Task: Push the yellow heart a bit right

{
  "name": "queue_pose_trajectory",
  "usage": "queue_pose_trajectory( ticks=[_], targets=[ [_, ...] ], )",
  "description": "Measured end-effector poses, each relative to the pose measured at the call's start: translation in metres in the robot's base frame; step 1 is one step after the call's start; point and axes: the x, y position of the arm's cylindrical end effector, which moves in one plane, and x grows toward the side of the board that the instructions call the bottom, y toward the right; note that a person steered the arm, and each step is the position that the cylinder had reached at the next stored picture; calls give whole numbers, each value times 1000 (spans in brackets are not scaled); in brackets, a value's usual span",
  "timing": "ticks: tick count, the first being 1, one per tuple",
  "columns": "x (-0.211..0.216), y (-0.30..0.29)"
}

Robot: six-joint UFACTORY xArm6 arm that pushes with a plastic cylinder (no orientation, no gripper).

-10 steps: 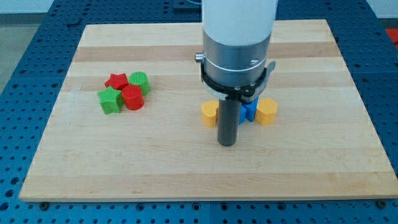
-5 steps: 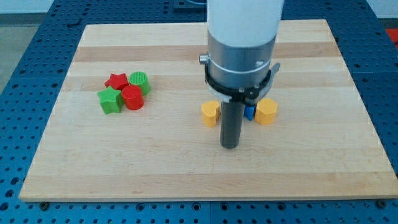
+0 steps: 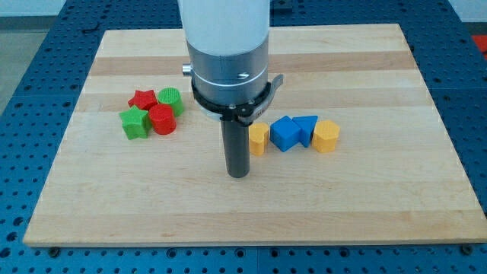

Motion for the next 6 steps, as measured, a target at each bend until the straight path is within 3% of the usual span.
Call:
queue_pose_trajectory(
  ticks=[5, 6],
  targets=[
    [-22, 20],
    [-10, -20]
  ],
)
